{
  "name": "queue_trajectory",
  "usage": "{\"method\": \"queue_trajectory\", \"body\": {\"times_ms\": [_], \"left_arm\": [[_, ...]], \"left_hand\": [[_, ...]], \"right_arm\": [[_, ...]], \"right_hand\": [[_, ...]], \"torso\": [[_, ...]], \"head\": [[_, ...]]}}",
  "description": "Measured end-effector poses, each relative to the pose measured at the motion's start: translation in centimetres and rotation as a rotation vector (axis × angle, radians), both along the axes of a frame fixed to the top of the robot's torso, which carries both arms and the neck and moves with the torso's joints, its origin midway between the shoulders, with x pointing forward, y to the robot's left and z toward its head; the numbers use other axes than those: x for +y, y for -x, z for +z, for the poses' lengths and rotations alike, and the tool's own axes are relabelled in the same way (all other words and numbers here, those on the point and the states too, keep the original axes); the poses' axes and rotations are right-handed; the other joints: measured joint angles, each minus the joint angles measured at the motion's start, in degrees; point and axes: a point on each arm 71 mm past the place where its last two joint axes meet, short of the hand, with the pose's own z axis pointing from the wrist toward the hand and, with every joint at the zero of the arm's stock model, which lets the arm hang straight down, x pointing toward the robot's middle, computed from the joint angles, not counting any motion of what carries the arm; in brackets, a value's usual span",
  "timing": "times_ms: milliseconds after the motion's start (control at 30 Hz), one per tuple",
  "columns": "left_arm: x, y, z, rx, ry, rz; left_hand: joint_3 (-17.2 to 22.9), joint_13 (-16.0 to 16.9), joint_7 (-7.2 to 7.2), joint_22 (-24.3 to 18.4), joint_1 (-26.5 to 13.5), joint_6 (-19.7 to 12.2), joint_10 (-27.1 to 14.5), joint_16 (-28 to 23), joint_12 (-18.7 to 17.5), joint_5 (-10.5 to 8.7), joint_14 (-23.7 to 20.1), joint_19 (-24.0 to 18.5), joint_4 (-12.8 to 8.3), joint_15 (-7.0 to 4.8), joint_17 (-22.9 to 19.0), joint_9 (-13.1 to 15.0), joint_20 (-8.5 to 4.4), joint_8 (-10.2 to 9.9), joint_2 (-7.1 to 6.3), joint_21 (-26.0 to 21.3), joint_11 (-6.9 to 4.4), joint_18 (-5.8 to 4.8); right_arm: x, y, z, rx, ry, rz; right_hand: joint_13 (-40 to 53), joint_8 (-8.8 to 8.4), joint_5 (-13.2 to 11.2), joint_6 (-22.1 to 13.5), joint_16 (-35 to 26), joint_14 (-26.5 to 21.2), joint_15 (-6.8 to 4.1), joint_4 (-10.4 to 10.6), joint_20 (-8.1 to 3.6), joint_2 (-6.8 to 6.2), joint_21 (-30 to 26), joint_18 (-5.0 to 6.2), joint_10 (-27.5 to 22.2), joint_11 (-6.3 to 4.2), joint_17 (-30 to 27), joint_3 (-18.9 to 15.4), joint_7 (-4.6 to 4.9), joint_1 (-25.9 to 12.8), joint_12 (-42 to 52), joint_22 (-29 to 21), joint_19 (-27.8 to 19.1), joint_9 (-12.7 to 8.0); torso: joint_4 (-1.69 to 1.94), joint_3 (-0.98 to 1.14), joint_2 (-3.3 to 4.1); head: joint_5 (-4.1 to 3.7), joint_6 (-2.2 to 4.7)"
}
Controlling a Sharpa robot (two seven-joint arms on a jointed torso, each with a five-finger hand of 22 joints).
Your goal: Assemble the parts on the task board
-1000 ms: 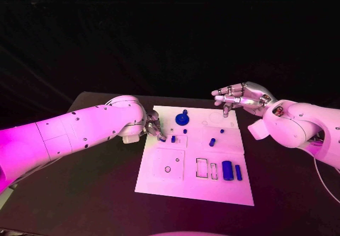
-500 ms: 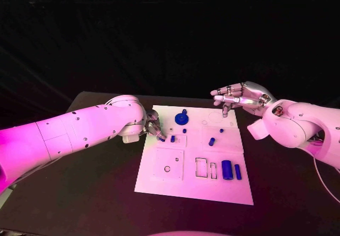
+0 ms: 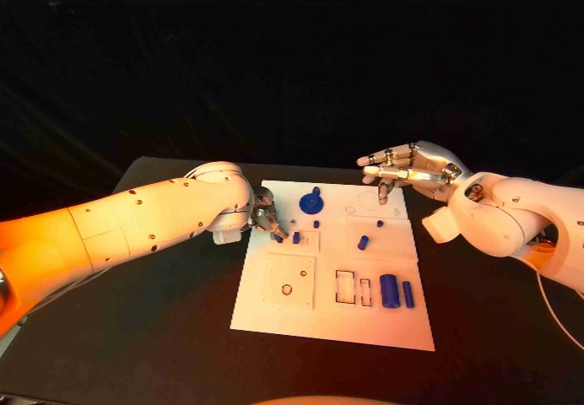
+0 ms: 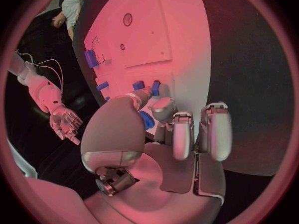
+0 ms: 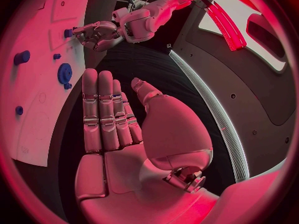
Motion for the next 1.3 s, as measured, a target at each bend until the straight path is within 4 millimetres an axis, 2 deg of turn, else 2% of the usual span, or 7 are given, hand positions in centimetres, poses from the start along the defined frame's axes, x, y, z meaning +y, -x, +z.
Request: {"method": "queue_trajectory", "body": {"times_ms": [67, 167, 567, 733, 900, 1200, 1300], "left_arm": [[0.0, 0.0, -0.1, 0.004, -0.004, 0.001], [0.0, 0.1, -0.3, 0.011, -0.010, 0.000], [0.1, 0.0, -0.3, 0.020, -0.026, 0.003], [0.1, 0.0, -0.3, 0.021, -0.030, 0.005], [0.1, 0.0, -0.3, 0.016, -0.025, 0.011], [1.2, 0.2, -0.1, -0.021, 0.011, 0.060], [1.4, 0.1, 0.3, -0.037, 0.030, 0.077]], "left_hand": [[-1.1, 0.0, -1.42, 0.0, -1.1, 1.5, 0.1, 0.0, 0.0, 0.00, 0.0, 0.2, 1.1, 0.00, 0.0, 0.2, -0.19, 0.2, -0.02, 0.0, -0.09, 0.00], [-2.6, 0.1, -1.93, 0.0, -2.3, 2.3, 0.2, 0.0, 0.0, 0.00, 0.0, 0.2, 2.6, 0.00, 0.0, 0.2, -0.19, 0.7, -0.07, 0.0, -0.16, 0.01], [-6.8, 0.1, -1.93, 0.0, -2.8, 2.3, 0.2, 0.0, 0.0, 0.16, 0.2, 0.2, 4.4, -0.20, 0.0, -0.2, -0.19, 0.7, -0.28, 0.0, -0.16, 0.00], [-8.1, 0.0, -1.94, 0.0, -2.8, 2.3, 0.2, 0.0, 0.0, 0.16, 0.2, 0.2, 4.7, -0.20, 0.0, -0.2, -0.19, 0.7, -0.28, 0.0, -0.16, 0.01], [-12.8, 0.0, -1.63, 0.0, -4.5, 2.6, 0.2, 0.0, 0.2, 0.16, 0.2, 0.2, 6.2, -0.20, 0.0, -0.4, -0.19, 0.9, -1.63, 0.2, -0.16, 0.00], [-21.3, -0.6, -1.51, 0.0, -8.1, 2.7, 0.2, 0.0, 0.6, 0.16, 0.2, 0.0, 6.6, -0.20, 0.0, -0.9, -0.39, 0.5, -0.11, 0.3, -0.16, 0.00], [-22.9, -0.9, -1.38, 0.0, -8.4, 2.6, 0.2, 0.0, 0.2, 0.16, 0.2, 0.0, 6.6, -0.20, 0.0, -0.9, -0.39, 0.5, 0.16, -0.1, -0.16, 0.00]], "right_arm": [[0.0, 0.1, 0.0, -0.001, 0.000, 0.000], [0.2, 0.2, 0.0, -0.003, -0.001, 0.002], [0.5, 0.5, 0.0, -0.001, -0.007, 0.008], [0.4, 0.5, 0.0, 0.001, -0.008, 0.004], [0.4, 0.4, -0.1, 0.002, -0.009, 0.001], [0.2, 0.3, -0.1, 0.003, -0.006, -0.006], [0.1, 0.2, -0.2, 0.001, -0.001, -0.008]], "right_hand": [[0.0, 0.00, 0.0, 0.0, 0.0, 0.0, 0.00, 0.0, 0.00, 0.00, 0.0, 0.00, 0.0, 0.00, 0.0, 0.0, 0.00, 0.0, 0.0, 0.0, 0.0, 0.0], [-0.1, 0.00, 0.0, 0.0, 0.0, 0.0, 0.00, 0.0, 0.00, 0.00, 0.0, 0.00, 0.0, 0.00, 0.0, 0.0, 0.00, 0.0, 0.0, 0.0, 0.0, 0.0], [-0.3, 0.00, 0.0, 0.0, 0.2, 0.0, 0.00, 0.0, 0.00, 0.00, 0.0, 0.00, 0.0, 0.00, -0.1, 0.0, 0.00, 0.0, 0.0, 0.0, 0.0, 0.0], [-0.4, 0.00, 0.0, 0.0, 0.2, 0.0, 0.00, 0.2, 0.00, 0.00, 0.0, 0.00, 0.0, 0.00, 0.0, -0.2, 0.00, 0.0, 0.0, 0.0, 0.0, 0.0], [-0.4, 0.00, 0.0, 0.0, 0.2, 0.0, 0.00, 0.2, 0.00, 0.00, 0.0, 0.00, 0.0, 0.00, 0.0, -0.2, 0.00, 0.0, 0.0, 0.0, 0.0, 0.0], [-0.5, 0.00, 0.0, 0.0, 0.2, 0.0, 0.00, 0.2, 0.00, 0.00, 0.0, 0.00, 0.0, 0.00, 0.0, -0.2, 0.00, 0.0, 0.0, 0.0, 0.0, 0.0], [-0.6, 0.00, 0.0, 0.0, 0.2, 0.0, 0.00, 0.2, 0.00, 0.00, 0.0, 0.00, 0.0, 0.00, -0.1, -0.2, 0.00, 0.0, 0.0, 0.0, 0.0, 0.0]], "torso": [[0.00, 0.00, 0.00], [-0.01, 0.00, 0.00], [0.02, -0.02, -0.01], [0.05, -0.02, -0.01], [0.05, -0.02, 0.01], [0.05, -0.06, -0.01], [0.05, -0.06, -0.01]], "head": [[-0.08, 0.00], [-0.20, 0.00], [-0.36, -0.23], [-0.49, 0.01], [-0.51, 0.02], [-0.62, 0.20], [-0.76, 0.29]]}}
